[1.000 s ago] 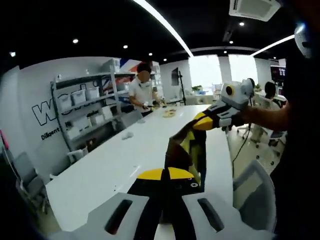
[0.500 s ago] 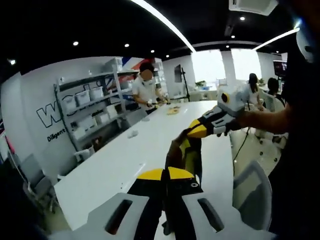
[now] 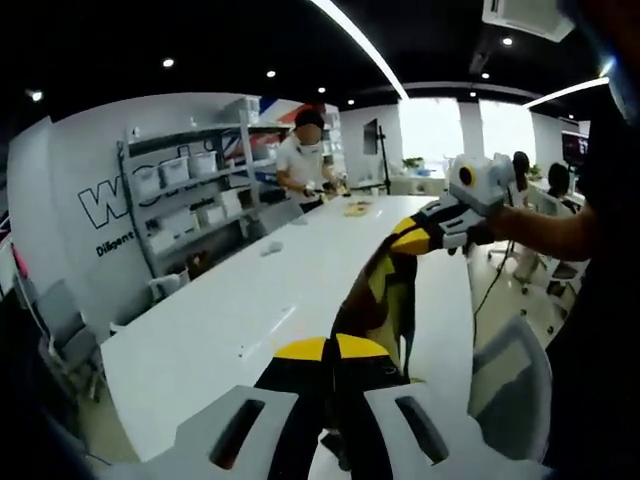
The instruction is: Fold the garment on the visible template until the final outline fits inside the template.
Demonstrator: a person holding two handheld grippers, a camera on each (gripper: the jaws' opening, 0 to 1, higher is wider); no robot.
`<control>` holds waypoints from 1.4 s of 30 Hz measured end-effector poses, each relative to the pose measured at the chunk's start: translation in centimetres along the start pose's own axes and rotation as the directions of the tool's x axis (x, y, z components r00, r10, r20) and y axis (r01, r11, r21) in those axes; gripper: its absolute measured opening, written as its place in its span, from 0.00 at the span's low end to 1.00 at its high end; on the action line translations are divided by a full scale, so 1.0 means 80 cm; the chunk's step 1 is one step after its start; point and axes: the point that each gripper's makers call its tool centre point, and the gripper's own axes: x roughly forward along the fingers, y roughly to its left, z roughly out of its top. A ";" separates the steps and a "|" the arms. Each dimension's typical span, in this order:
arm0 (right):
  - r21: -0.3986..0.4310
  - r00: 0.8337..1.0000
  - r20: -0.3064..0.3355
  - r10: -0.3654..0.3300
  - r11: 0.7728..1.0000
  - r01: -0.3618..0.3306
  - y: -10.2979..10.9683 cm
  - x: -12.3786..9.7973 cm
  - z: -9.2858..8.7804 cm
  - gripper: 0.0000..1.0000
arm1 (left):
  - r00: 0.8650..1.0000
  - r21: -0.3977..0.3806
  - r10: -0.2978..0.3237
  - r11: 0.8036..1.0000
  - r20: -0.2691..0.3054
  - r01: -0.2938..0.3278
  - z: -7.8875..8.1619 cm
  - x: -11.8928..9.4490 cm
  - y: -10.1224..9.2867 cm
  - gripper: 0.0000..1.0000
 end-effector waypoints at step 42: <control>0.003 0.991 -0.105 0.088 0.996 -0.088 -0.016 0.063 -0.067 0.00 | 0.999 0.010 -0.006 1.000 -0.048 0.007 -0.093 0.072 0.037 0.08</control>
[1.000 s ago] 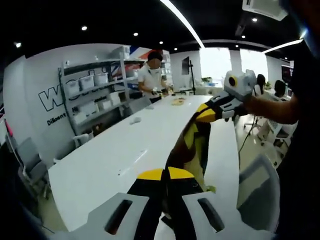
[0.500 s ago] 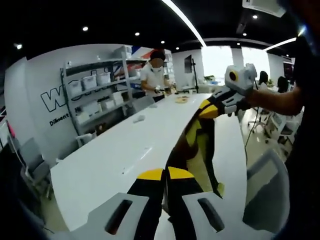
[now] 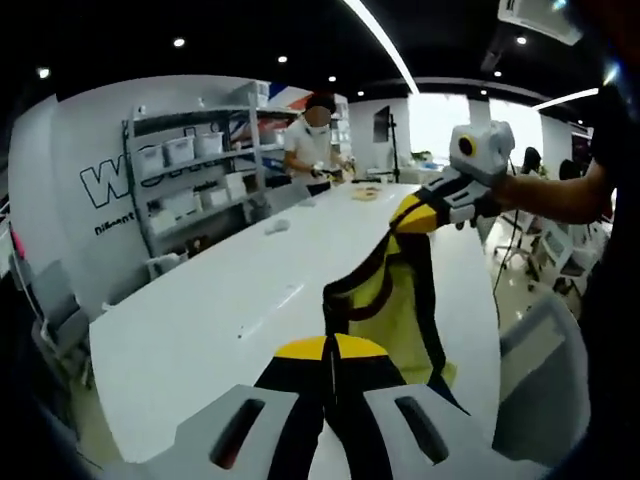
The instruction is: Fold the garment on the visible template until the final outline fits inside the template.
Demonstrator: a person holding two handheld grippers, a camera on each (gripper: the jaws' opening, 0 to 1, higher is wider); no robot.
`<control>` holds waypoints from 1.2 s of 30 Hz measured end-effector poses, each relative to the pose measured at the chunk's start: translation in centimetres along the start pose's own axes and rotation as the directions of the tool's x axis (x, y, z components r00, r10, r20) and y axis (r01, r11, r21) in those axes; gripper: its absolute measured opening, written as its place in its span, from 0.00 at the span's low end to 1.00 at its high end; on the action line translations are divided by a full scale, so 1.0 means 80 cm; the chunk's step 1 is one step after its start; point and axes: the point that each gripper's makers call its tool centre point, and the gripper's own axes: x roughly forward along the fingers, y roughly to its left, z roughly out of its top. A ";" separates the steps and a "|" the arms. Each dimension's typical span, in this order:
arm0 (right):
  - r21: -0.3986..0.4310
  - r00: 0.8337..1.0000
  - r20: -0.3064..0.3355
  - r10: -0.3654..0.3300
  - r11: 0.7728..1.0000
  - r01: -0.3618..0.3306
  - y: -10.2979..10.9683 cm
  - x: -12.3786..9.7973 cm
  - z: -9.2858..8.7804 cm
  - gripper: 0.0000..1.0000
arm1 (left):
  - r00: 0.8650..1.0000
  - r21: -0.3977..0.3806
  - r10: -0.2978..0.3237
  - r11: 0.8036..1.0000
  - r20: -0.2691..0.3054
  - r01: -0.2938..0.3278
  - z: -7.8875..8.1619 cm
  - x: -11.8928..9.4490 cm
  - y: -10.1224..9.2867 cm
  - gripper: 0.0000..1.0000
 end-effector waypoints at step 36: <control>-0.022 0.991 0.060 0.119 0.993 -0.118 0.014 -0.020 0.010 0.00 | 0.959 0.025 -0.281 0.959 -0.049 0.282 -0.045 0.132 -0.025 0.08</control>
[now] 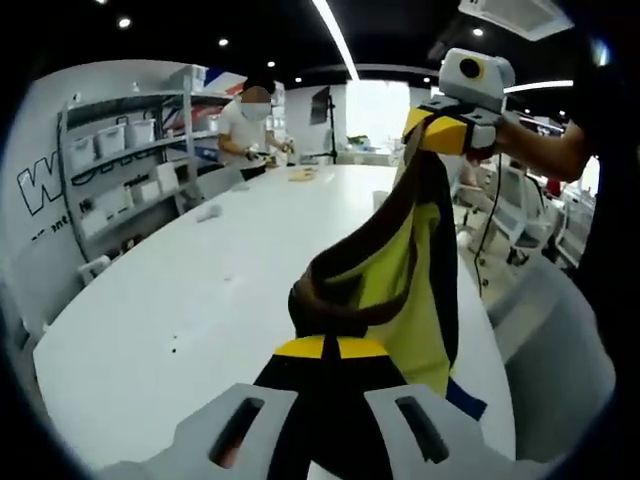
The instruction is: Fold the garment on the visible template until the final outline fits inside the template.
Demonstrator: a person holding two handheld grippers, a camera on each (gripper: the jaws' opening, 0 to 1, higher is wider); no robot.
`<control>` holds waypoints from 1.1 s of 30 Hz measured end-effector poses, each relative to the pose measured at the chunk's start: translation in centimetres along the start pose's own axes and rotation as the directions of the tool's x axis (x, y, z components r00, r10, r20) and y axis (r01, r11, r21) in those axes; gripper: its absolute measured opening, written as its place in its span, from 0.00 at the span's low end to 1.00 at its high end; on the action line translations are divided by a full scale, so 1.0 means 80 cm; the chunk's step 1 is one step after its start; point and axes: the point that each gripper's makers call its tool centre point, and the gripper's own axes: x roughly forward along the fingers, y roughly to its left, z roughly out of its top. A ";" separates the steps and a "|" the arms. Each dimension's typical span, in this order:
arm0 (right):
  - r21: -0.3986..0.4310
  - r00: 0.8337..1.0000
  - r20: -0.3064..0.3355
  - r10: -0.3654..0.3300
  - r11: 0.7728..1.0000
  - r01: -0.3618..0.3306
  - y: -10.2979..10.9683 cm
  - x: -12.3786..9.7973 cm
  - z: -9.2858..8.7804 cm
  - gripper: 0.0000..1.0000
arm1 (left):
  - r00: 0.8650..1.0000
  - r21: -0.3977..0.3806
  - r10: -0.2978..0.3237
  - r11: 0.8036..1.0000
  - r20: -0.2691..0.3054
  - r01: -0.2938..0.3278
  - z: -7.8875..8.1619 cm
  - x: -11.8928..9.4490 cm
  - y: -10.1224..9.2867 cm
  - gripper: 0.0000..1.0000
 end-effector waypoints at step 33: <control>-0.010 0.996 0.065 0.062 0.998 -0.062 0.012 -0.014 0.013 0.00 | 0.979 0.037 -0.206 0.978 -0.003 0.205 0.002 -0.006 -0.039 0.07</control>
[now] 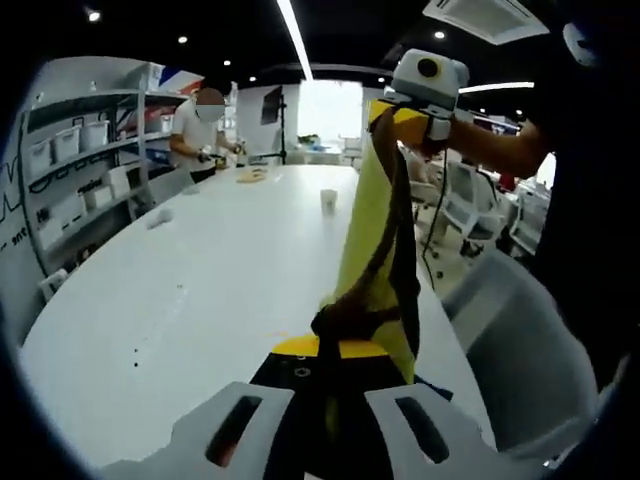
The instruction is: Fold the garment on the visible template until the final outline fits inside the template.
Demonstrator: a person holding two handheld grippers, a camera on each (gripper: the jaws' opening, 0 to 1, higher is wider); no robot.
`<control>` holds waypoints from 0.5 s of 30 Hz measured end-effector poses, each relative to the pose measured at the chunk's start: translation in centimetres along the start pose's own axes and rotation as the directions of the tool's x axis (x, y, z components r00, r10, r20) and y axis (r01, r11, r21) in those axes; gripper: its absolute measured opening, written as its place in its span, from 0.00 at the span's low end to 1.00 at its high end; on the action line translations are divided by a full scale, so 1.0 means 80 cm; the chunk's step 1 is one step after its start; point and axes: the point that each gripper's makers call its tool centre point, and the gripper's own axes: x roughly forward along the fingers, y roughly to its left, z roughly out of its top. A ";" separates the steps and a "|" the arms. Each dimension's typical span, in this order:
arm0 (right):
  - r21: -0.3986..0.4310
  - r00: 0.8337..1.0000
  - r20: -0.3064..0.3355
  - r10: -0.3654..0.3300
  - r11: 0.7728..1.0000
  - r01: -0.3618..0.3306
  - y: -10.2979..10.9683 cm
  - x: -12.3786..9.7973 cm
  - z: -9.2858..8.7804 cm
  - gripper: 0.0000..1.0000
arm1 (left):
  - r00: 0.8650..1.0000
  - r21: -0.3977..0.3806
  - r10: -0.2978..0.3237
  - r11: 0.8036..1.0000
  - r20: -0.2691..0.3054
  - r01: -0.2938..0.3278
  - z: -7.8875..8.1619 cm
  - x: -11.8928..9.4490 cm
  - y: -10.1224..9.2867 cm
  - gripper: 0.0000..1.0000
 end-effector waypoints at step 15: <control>-0.004 0.991 -0.071 -0.118 0.993 0.118 -0.047 0.011 -0.032 0.00 | 0.987 -0.092 0.162 0.983 0.018 -0.160 -0.004 -0.035 0.041 0.07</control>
